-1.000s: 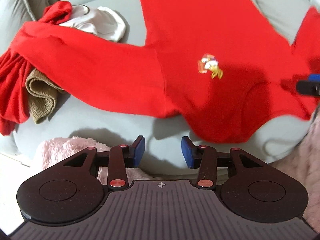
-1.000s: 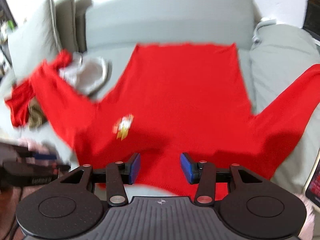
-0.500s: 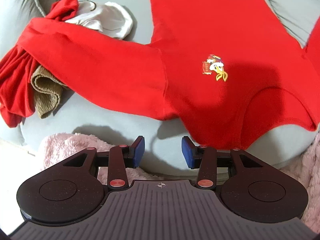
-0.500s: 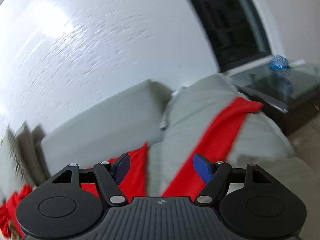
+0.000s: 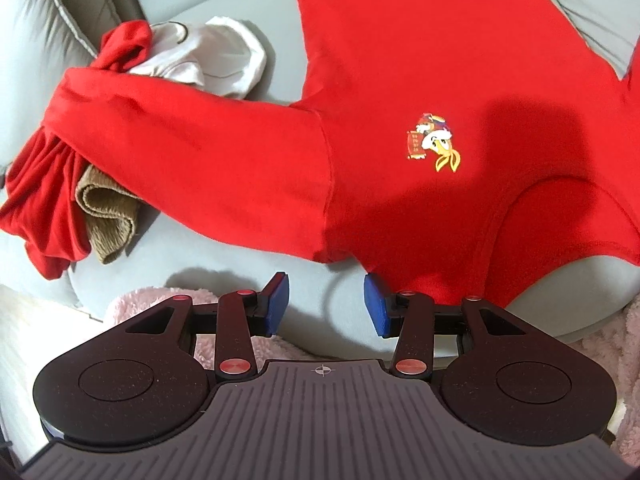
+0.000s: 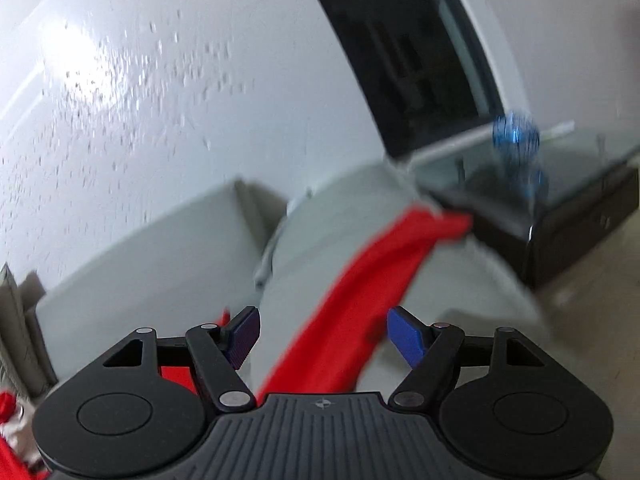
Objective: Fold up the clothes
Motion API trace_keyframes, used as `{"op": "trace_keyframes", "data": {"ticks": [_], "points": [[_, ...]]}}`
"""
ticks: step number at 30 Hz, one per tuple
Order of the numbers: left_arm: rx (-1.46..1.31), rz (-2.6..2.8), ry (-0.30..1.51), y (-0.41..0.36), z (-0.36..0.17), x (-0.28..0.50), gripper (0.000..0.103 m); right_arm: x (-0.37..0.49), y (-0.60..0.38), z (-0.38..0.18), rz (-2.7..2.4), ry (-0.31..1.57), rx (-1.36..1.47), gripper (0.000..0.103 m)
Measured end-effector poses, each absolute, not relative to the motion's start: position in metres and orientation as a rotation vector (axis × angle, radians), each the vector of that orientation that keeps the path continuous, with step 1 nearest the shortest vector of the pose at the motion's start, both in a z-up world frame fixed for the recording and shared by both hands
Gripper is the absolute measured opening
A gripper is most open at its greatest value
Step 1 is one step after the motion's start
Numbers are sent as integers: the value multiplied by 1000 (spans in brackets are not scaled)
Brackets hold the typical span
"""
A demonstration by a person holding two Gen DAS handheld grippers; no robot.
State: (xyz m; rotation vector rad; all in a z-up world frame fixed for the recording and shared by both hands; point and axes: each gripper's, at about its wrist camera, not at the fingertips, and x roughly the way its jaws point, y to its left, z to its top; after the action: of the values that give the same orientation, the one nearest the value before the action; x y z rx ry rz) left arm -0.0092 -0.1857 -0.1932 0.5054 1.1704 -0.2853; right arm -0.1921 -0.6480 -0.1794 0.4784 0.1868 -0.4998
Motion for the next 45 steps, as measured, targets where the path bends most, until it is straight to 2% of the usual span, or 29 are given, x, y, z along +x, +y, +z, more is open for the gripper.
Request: {"op": "trace_keyframes", "data": {"ticks": [3, 5, 10, 15, 21, 23, 26, 28, 30, 31, 32, 33, 38, 45], "points": [[479, -282, 1165, -181, -189, -7, 48, -191, -629, -154, -422, 183, 475, 76], [459, -281, 1154, -176, -185, -4, 48, -181, -600, -141, -325, 247, 437, 81], [421, -270, 1099, -161, -167, 5, 48, -146, -498, -126, -87, 430, 320, 81], [290, -230, 1066, -121, -138, 19, 53, -126, -396, -125, 133, 573, 269, 81], [-13, -197, 1011, -36, -110, 38, 58, -116, -318, -126, 242, 659, 144, 81], [-219, -205, 984, 4, -109, 50, 58, -109, -302, -129, 225, 694, 139, 79], [-504, -197, 986, 51, -118, 71, 54, -101, -286, -133, 126, 749, 141, 78], [-583, -190, 954, 71, -116, 86, 52, -97, -281, -136, 94, 788, 139, 78], [-648, -180, 908, 90, -112, 105, 37, -99, -278, -135, 74, 810, 133, 78], [-665, -176, 887, 96, -109, 115, 34, -101, -278, -134, 60, 817, 130, 78], [-694, -171, 871, 104, -107, 129, 26, -102, -277, -134, 45, 822, 129, 78], [-716, -170, 869, 109, -107, 138, 23, -103, -276, -134, 35, 826, 132, 78], [-851, -108, 913, 132, -125, 198, 24, -104, -275, -136, -1, 853, 157, 78], [-900, -56, 918, 145, -157, 229, 24, -102, -264, -135, -25, 863, 119, 78]]}}
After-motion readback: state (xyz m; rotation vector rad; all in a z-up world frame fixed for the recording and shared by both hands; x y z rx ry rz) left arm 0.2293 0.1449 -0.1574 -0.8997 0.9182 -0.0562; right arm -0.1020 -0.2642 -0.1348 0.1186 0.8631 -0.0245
